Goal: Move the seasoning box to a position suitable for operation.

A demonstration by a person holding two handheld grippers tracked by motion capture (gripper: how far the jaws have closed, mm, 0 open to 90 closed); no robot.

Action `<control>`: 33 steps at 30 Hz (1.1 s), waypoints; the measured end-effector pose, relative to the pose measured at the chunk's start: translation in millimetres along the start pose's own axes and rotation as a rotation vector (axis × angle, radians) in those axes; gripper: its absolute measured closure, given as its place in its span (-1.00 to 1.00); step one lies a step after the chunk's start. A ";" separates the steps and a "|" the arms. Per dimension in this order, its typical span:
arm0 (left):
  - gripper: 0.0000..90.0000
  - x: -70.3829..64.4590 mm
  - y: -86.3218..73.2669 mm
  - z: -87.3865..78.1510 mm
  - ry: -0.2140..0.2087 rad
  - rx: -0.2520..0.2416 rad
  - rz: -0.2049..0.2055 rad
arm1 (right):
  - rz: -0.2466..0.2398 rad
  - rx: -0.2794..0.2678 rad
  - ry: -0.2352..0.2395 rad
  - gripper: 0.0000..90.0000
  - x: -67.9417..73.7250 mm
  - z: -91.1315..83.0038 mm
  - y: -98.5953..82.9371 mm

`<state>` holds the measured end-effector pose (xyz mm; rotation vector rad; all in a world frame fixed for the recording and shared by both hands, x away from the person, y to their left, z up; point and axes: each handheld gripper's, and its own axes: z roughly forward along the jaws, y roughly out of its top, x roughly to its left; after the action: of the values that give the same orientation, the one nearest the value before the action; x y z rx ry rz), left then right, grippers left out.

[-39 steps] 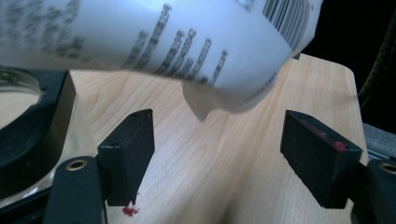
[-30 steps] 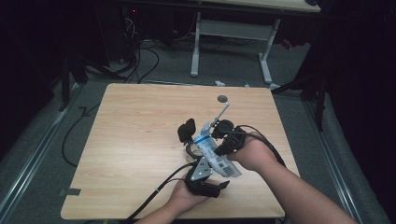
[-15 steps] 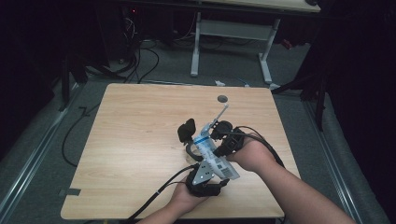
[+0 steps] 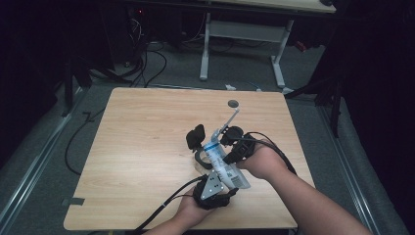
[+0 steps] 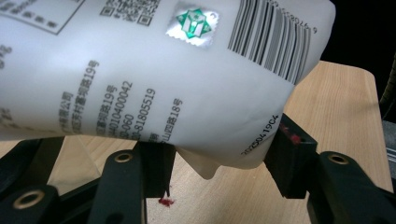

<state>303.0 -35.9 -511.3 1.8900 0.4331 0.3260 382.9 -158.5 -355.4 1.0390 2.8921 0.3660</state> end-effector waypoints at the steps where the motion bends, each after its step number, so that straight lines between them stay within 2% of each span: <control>1: 0.08 -0.1 0.2 -0.6 0.002 0.000 0.006 | 0.003 0.000 0.003 0.99 -0.3 0.8 0.6; 4: 0.09 -1.2 1.6 -1.8 0.004 -0.011 0.015 | 0.016 -0.001 -0.004 0.99 0.1 1.8 2.3; 11: 0.11 -1.7 4.1 -3.0 0.004 -0.013 0.005 | 0.035 0.000 -0.022 0.99 1.5 0.0 3.7; 12: 0.11 -1.9 4.1 -3.2 0.005 -0.013 0.004 | 0.026 0.000 -0.024 0.99 1.6 0.0 4.1; 17: 0.12 -0.8 5.5 -3.9 0.008 -0.005 -0.017 | 0.044 0.000 -0.037 0.98 3.8 1.6 6.5; 24: 0.13 0.6 5.8 -3.2 0.005 -0.001 -0.035 | 0.075 -0.011 -0.029 0.96 1.7 3.7 8.5; 33: 0.13 -0.7 7.0 -3.7 0.002 -0.001 -0.042 | 0.027 -0.005 -0.032 0.97 2.1 4.1 8.8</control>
<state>301.8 -35.4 -503.4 1.8770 0.4734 0.3000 387.2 -149.8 -357.2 1.0743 2.8499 0.3540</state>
